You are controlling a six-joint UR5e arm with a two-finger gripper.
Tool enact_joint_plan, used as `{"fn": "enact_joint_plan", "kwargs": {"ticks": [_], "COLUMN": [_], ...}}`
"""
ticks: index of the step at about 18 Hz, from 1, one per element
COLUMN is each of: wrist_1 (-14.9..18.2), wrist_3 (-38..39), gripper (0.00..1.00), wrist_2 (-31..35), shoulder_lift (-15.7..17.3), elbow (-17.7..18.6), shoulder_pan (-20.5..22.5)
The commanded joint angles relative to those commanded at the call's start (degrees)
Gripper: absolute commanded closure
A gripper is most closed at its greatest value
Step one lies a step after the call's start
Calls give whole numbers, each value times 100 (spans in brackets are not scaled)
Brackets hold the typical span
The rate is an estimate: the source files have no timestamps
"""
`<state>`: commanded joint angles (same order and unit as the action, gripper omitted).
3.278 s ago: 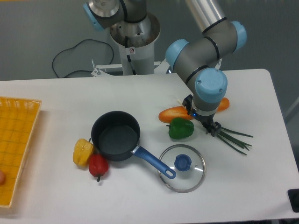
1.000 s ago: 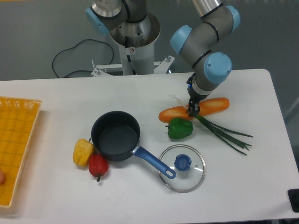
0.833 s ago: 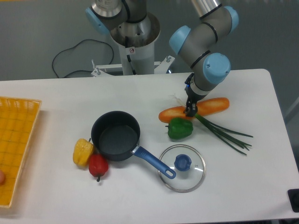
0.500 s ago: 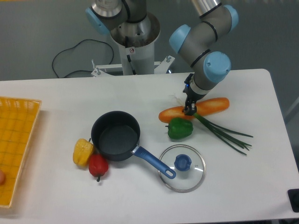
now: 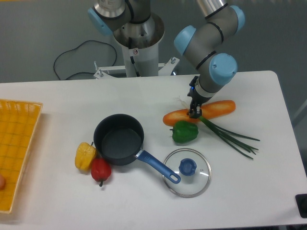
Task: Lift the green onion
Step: 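Close the gripper around the green onion stalks, then lift the green onions up off the table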
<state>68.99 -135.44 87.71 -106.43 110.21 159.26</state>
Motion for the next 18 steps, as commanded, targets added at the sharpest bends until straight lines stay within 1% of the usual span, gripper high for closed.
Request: {"fn": "enact_joint_plan", "kwargs": {"ticks": [3, 5, 6, 11, 13, 14, 15, 17, 18], "wrist_1": [-9, -9, -9, -17, -26, -18, -18, -18, -18], "wrist_3": [0, 0, -9, 0, -26, -26, 0, 26, 70], "gripper": [20, 16, 16, 18, 18, 20, 28, 31, 35], "wrist_2": [0, 0, 9, 0, 0, 17, 9, 9, 9], "shoulder_lift": [-18, -44, -88, -88, -88, -97, -88, -88, -88], "elbow": [9, 18, 18, 88, 62, 53, 53, 18, 18], "shoulder_pan": [-9, -18, -9, 17, 35, 52, 61, 35, 44]}}
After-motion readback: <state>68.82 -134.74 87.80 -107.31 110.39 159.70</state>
